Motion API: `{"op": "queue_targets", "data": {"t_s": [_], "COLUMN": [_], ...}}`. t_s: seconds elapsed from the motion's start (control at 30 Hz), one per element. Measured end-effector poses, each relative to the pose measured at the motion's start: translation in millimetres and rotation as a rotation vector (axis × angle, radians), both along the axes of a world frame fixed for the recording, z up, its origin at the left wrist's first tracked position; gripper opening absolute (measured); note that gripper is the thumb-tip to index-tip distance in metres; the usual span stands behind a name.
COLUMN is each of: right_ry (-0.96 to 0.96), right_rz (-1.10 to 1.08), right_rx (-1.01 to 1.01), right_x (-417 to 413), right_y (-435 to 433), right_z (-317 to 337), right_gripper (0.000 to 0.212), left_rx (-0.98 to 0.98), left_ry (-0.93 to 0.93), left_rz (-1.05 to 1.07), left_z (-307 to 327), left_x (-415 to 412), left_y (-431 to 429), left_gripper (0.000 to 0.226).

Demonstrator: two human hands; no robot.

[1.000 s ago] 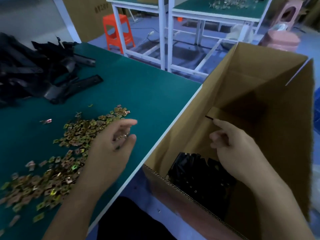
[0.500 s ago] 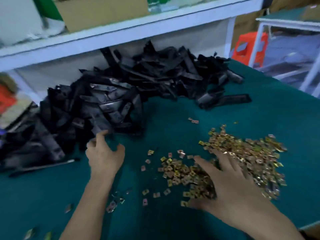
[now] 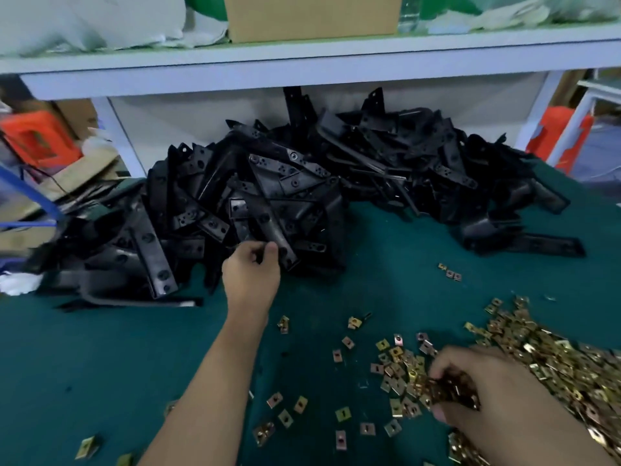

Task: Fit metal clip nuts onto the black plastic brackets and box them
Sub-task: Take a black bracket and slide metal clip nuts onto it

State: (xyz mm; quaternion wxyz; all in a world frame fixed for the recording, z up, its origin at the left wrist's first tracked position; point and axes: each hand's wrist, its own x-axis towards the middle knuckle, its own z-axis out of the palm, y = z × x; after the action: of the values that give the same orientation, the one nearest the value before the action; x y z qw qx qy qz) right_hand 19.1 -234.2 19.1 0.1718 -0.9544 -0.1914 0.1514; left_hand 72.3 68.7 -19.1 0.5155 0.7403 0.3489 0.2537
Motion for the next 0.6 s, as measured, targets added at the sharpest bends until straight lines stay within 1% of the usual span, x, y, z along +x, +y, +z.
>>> {"op": "queue_targets", "data": {"t_s": [0.1, 0.17, 0.23, 0.27, 0.33, 0.4, 0.43, 0.5, 0.53, 0.6], "right_ry": [0.025, 0.029, 0.02, 0.011, 0.0, -0.003, -0.008, -0.028, -0.045, -0.081], "right_rz": [-0.025, -0.034, -0.049, -0.066, -0.11, -0.142, -0.158, -0.19, -0.205, -0.227], "right_rx": [0.001, -0.006, 0.0, 0.014, 0.063, 0.102, 0.118, 0.151, 0.164, 0.198], "right_x": [1, 1, 2, 3, 4, 4, 5, 6, 7, 9], "right_y": [5, 7, 6, 5, 2, 0, -1, -4, -5, -8], "right_z": [6, 7, 7, 7, 7, 7, 7, 6, 5, 2], "right_gripper": [0.028, 0.027, 0.027, 0.029, 0.033, 0.034, 0.032, 0.026, 0.023, 0.022], "left_rx": [-0.064, -0.016, 0.047, 0.052, -0.02, -0.122, -0.172, -0.23, -0.194, -0.028], "left_ry": [-0.108, -0.108, -0.097, -0.119, -0.197, -0.28, -0.319, -0.402, -0.437, -0.453], "left_rz": [-0.016, -0.063, -0.099, -0.104, -0.119, -0.155, -0.179, -0.253, -0.287, -0.359], "left_z": [3, 9, 14, 17, 22, 25, 27, 30, 30, 29], "left_x": [3, 6, 9, 10, 6, -4, -10, -23, -29, -41], "left_y": [0, 0, 1, 1, 0, -4, -7, -13, -16, -21], "left_gripper": [0.023, 0.028, 0.019, 0.018, 0.028, 0.021, 0.019, 0.027, 0.032, 0.032]}}
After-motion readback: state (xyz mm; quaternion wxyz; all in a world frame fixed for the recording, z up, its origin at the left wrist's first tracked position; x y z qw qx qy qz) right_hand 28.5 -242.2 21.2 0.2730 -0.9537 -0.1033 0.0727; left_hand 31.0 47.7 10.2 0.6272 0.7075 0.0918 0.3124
